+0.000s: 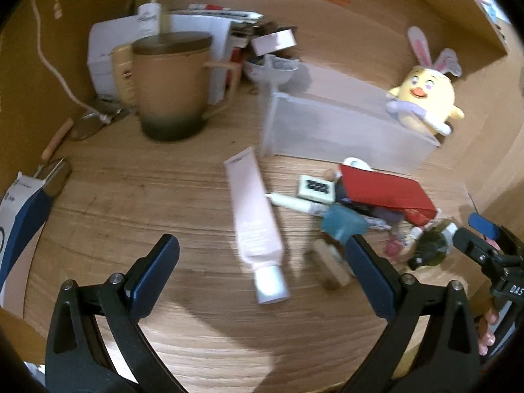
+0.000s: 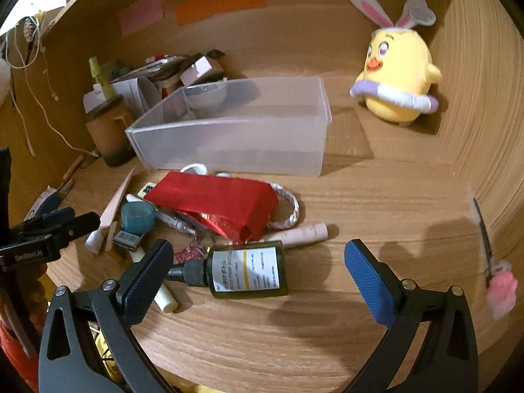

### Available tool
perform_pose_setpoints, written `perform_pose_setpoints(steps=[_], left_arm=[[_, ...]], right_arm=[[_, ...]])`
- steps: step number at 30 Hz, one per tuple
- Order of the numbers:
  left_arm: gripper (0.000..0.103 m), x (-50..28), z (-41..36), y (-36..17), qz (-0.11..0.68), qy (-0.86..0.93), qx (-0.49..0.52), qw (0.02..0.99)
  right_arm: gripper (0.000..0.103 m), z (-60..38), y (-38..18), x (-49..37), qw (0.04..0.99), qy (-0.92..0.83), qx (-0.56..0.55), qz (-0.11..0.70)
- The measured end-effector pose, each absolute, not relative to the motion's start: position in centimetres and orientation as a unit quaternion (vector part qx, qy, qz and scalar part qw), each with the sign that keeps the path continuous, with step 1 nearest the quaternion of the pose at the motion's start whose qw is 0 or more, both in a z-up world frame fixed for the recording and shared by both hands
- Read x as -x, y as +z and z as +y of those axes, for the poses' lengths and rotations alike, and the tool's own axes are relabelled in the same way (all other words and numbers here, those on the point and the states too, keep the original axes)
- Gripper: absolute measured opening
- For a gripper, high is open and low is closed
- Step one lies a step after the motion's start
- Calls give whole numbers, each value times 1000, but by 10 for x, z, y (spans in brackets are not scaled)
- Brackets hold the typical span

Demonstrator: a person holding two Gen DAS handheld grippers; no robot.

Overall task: Organize objects
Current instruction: 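Reach the left tool to the pink-white tube while the right tool reaches the green bottle, then grasp the pink-white tube with the left tool while the right tool grasps the green bottle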

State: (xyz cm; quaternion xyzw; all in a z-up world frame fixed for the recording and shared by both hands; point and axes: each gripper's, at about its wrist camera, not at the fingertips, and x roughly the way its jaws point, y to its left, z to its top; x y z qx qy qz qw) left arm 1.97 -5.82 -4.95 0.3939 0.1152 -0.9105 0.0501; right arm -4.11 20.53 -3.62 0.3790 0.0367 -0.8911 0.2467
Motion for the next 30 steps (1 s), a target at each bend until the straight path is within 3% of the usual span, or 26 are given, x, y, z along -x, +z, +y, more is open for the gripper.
perform_pose_setpoints(steps=[3, 11, 20, 23, 26, 30], left_arm=[[82, -12, -61, -54, 115, -906, -404, 57], [80, 12, -58, -56, 100, -906, -407, 64], [62, 34, -66, -66, 84, -890, -444, 57], [51, 34, -68, -67, 83, -893, -439, 59], [37, 32, -64, -67, 69, -896, -434, 58], [31, 27, -62, -68, 58, -900, -427, 63]], right_arm=[[103, 204, -42, 43, 252, -886, -388, 32], [101, 200, -47, 42, 266, -881, -391, 26], [73, 204, -56, 49, 275, -869, -411, 7], [63, 205, -58, 51, 281, -866, -414, -1], [62, 204, -59, 52, 284, -867, -410, 2], [62, 203, -58, 49, 280, -873, -398, 12]])
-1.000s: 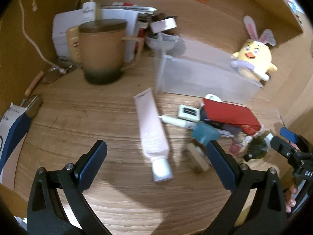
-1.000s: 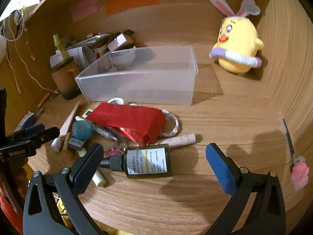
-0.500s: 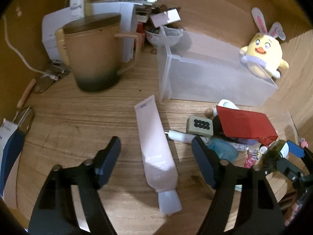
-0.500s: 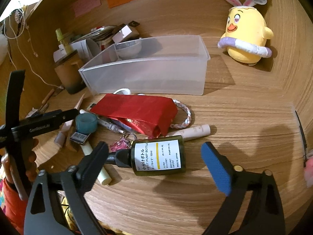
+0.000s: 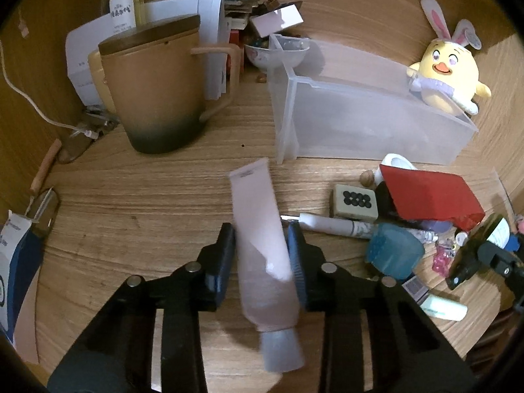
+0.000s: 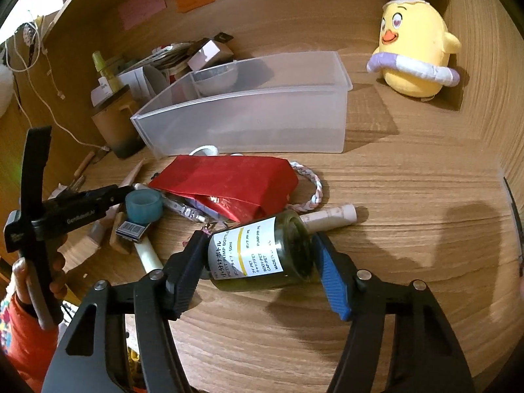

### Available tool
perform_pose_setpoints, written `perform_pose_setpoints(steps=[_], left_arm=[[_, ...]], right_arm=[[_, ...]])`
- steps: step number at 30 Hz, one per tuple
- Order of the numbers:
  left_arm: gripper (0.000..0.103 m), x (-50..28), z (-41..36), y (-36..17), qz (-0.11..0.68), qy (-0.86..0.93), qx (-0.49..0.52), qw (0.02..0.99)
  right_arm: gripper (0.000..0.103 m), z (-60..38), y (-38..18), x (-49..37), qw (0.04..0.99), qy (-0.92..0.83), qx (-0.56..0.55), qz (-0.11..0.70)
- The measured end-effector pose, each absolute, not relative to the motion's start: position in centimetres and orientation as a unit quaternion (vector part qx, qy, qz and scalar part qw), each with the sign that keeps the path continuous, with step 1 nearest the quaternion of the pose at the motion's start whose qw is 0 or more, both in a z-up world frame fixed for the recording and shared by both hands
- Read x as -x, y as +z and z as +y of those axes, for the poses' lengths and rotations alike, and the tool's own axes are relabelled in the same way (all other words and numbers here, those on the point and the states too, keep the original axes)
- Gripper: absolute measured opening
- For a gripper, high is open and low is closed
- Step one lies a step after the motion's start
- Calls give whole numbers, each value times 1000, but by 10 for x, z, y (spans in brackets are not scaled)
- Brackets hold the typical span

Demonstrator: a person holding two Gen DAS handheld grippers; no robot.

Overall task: Organize objects
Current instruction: 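Grasp the pink-white tube with the left tool while the right tool grasps the green bottle, then lower the green bottle into the clear box and open the right tool while the left tool carries the tube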

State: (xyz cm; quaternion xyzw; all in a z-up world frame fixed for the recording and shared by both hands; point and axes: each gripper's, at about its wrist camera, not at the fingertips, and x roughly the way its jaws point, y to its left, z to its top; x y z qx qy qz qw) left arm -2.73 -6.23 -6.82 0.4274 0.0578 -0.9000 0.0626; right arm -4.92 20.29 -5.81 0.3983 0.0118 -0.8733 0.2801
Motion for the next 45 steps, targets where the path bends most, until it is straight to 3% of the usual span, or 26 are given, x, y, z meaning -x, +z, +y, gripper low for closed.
perform_pose_setpoints(steps=[8, 23, 45], left_arm=[[30, 11, -70, -56, 78, -908, -405, 72], [29, -19, -72, 12, 108, -944, -302, 73], [29, 35, -59, 65, 118, -959, -257, 18]], right_arm=[[62, 208, -48, 48, 271, -885, -379, 12], [62, 207, -9, 55, 268, -910, -317, 7], [62, 187, 44, 114, 265, -932, -246, 6]])
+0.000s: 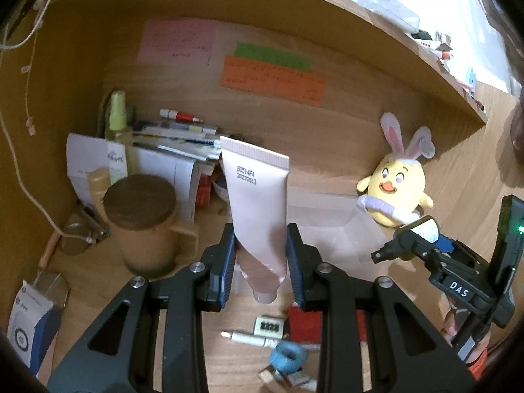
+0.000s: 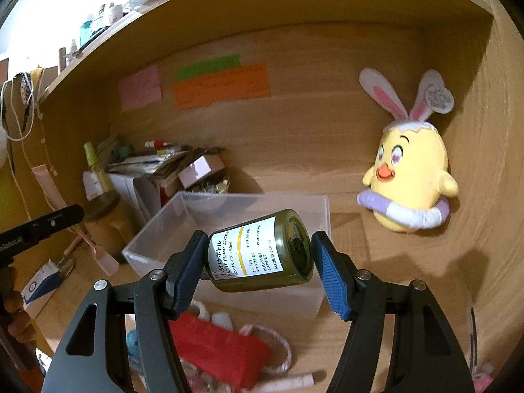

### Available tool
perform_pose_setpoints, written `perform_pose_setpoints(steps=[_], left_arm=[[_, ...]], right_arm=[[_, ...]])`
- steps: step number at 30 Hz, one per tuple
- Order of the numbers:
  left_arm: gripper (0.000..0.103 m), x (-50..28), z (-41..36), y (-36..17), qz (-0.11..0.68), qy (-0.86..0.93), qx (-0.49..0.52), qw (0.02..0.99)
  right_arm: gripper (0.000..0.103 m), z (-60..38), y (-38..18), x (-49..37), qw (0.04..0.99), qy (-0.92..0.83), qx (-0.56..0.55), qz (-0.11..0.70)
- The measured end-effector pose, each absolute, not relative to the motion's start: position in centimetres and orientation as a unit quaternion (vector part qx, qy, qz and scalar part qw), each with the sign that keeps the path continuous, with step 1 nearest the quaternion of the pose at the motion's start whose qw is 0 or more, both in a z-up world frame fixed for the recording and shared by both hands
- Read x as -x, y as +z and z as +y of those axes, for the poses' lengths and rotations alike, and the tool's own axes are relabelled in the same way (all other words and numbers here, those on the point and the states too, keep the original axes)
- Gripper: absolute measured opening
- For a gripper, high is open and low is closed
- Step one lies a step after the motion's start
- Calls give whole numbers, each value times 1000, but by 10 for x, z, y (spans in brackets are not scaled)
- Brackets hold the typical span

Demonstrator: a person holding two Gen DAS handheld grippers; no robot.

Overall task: Organize objects
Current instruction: 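Lower the green bottle into the clear box and open the right tool while the left tool carries the tube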

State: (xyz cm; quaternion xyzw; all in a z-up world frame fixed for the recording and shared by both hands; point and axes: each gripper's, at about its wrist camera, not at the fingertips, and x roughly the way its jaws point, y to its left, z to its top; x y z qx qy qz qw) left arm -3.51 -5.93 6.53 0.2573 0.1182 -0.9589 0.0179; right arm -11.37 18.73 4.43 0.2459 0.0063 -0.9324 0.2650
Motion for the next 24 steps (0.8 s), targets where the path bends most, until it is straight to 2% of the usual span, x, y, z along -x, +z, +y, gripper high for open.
perform_pose_setpoints(steps=[9, 19, 24], left_arm=[[29, 72, -62, 69, 100, -961, -254, 46], [29, 112, -59, 38, 78, -948, -305, 55], [30, 124, -45, 27, 40, -944, -322, 65]], right_arm=[[62, 173, 42, 151, 271, -926, -264, 6], [62, 151, 8, 184, 273, -908, -317, 28], [62, 141, -9, 192, 276, -900, -336, 42]])
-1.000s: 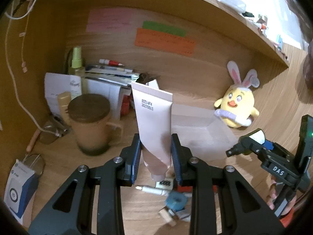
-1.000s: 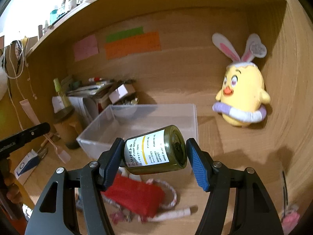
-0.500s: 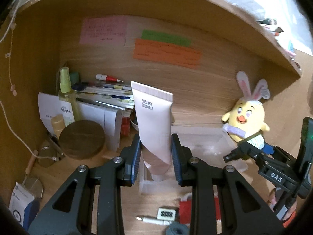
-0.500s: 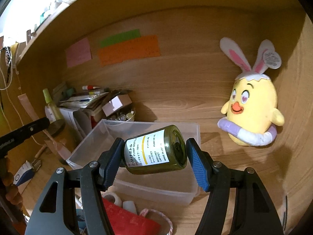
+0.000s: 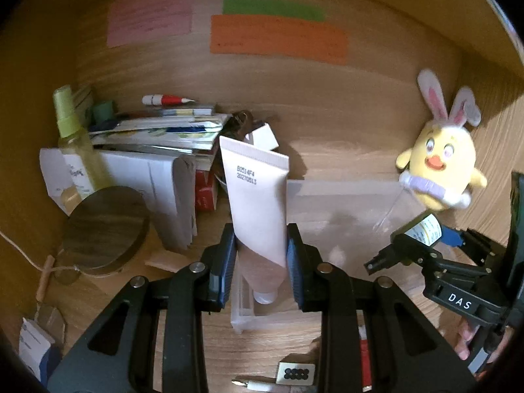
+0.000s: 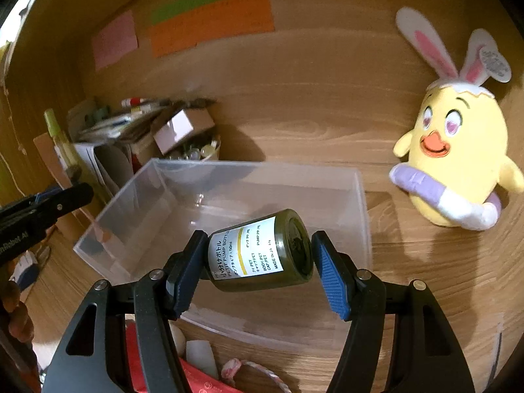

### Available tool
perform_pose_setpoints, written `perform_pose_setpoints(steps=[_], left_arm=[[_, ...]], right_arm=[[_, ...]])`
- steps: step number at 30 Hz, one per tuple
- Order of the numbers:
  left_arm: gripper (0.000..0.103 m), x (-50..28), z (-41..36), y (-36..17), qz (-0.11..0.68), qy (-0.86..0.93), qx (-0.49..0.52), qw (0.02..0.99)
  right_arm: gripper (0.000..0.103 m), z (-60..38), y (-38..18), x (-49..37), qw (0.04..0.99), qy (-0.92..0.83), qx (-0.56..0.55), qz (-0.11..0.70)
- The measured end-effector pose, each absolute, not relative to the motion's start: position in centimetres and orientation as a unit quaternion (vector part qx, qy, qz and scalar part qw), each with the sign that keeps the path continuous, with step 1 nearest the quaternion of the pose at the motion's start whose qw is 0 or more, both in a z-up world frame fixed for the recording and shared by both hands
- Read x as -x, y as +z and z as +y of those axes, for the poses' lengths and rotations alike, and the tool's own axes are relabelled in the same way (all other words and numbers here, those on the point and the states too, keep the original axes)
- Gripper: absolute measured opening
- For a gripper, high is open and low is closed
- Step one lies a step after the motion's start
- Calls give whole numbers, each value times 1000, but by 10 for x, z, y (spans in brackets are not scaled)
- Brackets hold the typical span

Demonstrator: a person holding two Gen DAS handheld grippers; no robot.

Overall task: Organize objects
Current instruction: 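Lower the green bottle into the clear box and open the right tool while the left tool carries the tube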

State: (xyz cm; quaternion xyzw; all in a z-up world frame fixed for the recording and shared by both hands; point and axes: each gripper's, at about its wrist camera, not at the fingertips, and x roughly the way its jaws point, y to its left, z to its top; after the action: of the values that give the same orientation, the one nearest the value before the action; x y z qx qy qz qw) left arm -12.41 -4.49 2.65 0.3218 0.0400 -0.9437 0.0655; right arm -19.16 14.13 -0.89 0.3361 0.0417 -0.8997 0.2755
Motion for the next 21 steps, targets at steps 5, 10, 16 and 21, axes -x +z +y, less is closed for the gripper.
perform_pose_setpoints(steps=[5, 10, 16, 21], left_arm=[[30, 136, -22, 17, -8, -940, -334, 68], [30, 147, -2, 7, -29, -935, -348, 56], [30, 155, 2, -1, -7, -929, -369, 31], [48, 153, -3, 3, 6, -928, -371, 24]], right_arm=[[62, 133, -15, 193, 274, -897, -342, 60], [62, 133, -19, 196, 271, -895, -349, 62], [62, 132, -23, 200, 269, -892, -359, 62], [71, 135, -21, 202, 271, -889, -366, 51]])
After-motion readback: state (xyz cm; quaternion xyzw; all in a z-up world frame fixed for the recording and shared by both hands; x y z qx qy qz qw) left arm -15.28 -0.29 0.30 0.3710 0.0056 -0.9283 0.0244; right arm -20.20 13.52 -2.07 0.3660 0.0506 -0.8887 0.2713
